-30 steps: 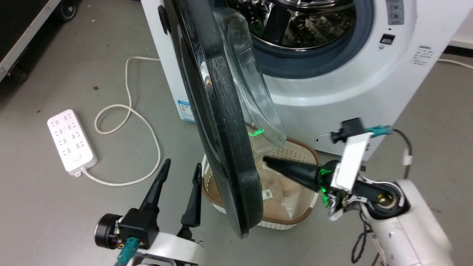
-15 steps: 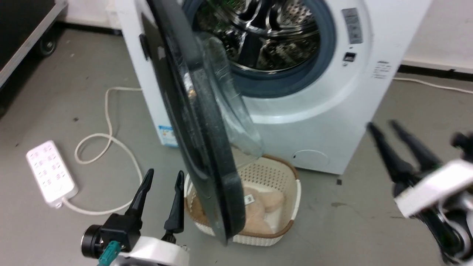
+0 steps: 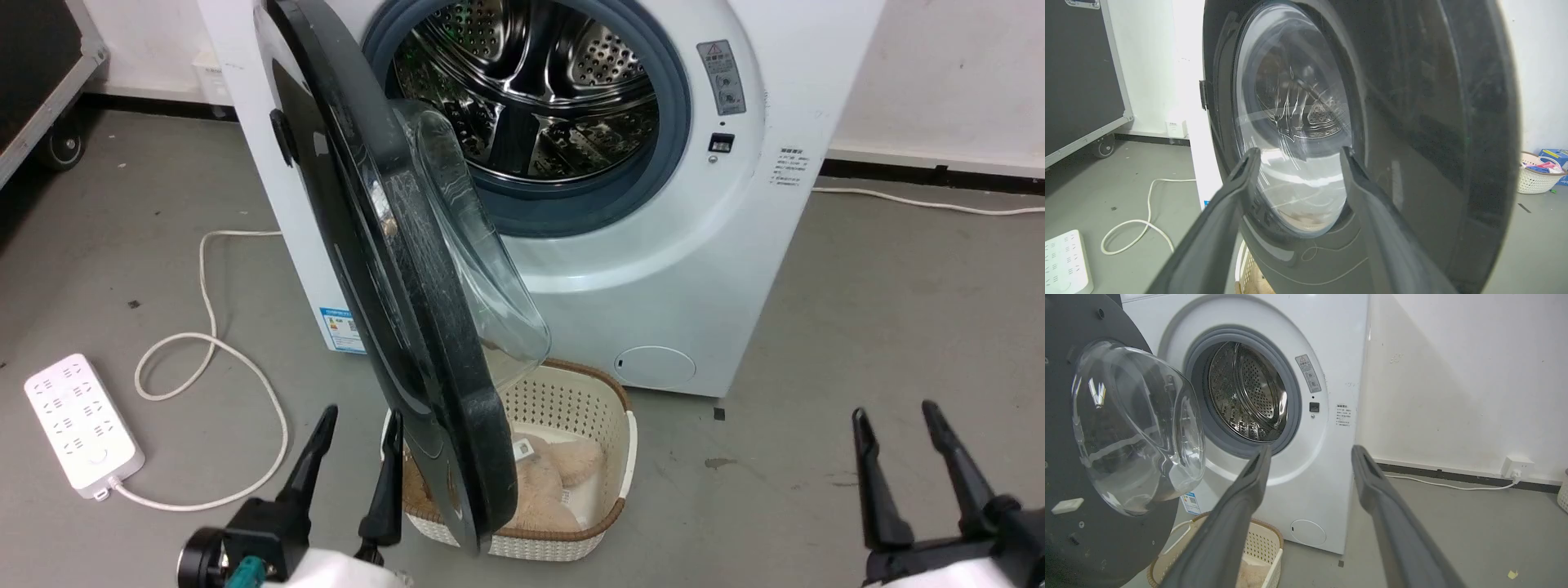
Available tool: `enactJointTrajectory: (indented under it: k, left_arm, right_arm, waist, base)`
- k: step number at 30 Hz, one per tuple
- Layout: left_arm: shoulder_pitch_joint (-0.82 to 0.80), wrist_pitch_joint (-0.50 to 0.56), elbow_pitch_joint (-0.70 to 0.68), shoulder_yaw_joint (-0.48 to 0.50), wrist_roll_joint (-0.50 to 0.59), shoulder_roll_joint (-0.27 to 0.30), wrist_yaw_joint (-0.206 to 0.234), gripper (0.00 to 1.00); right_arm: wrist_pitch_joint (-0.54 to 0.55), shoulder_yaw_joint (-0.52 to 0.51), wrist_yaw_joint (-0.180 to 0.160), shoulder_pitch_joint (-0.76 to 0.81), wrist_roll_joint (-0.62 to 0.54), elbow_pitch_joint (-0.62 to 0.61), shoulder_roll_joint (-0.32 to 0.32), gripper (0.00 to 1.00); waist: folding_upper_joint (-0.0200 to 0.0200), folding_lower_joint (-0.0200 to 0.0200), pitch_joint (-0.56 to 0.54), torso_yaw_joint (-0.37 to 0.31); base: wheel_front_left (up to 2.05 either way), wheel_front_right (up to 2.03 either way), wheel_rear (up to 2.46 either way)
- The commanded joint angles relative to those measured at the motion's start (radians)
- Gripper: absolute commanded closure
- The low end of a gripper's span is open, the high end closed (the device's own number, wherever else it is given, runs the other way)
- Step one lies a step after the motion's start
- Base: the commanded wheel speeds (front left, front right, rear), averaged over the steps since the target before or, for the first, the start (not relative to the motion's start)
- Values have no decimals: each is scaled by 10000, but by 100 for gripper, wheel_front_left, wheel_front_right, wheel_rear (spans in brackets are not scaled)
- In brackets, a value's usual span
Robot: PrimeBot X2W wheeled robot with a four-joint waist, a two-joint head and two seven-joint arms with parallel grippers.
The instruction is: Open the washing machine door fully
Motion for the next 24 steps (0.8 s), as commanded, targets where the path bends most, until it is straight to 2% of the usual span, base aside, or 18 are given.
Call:
enactJointTrajectory:
  k: [1, 6, 13, 14, 15, 20, 24]
  left_arm:
    - [178, -55, 68, -28, 38, 58, -43, 0]
    - [263, 138, 363, -153, 221, 158, 88, 0]
    - [176, 115, 400, -62, 442, 170, 551, 0]
    - [168, 104, 381, -61, 443, 166, 579, 47]
    - [161, 96, 367, -64, 446, 169, 594, 100]
    - [101, 40, 128, 99, 296, 183, 670, 100]
    - [-145, -11, -735, 539, -119, 133, 767, 100]
  right_arm:
    - [-94, -31, 8, 162, -207, -79, 130, 0]
    - [-251, 61, 8, 379, -929, 40, 474, 0]
    - [-326, 106, 8, 354, -999, 105, 622, 0]
    - [-330, 95, 8, 353, -974, 111, 629, 0]
    - [-333, 87, 8, 353, -949, 118, 634, 0]
    - [-340, 127, 8, 353, -793, 156, 645, 0]
    - [-342, 143, 8, 358, -701, 163, 646, 0]
  waist:
    - [0, 0, -14, -1]
    - [0, 0, 1, 32]
    - [0, 0, 35, 100]
    - [0, 0, 38, 112]
    - [0, 0, 38, 125]
    - [0, 0, -6, 164]
    - [0, 0, -63, 196]
  base:
    - [0, 0, 0]
    - [0, 0, 0]
    - [0, 0, 0]
    - [0, 0, 0]
    - [0, 0, 0]
    - [0, 0, 0]
    - [0, 0, 0]
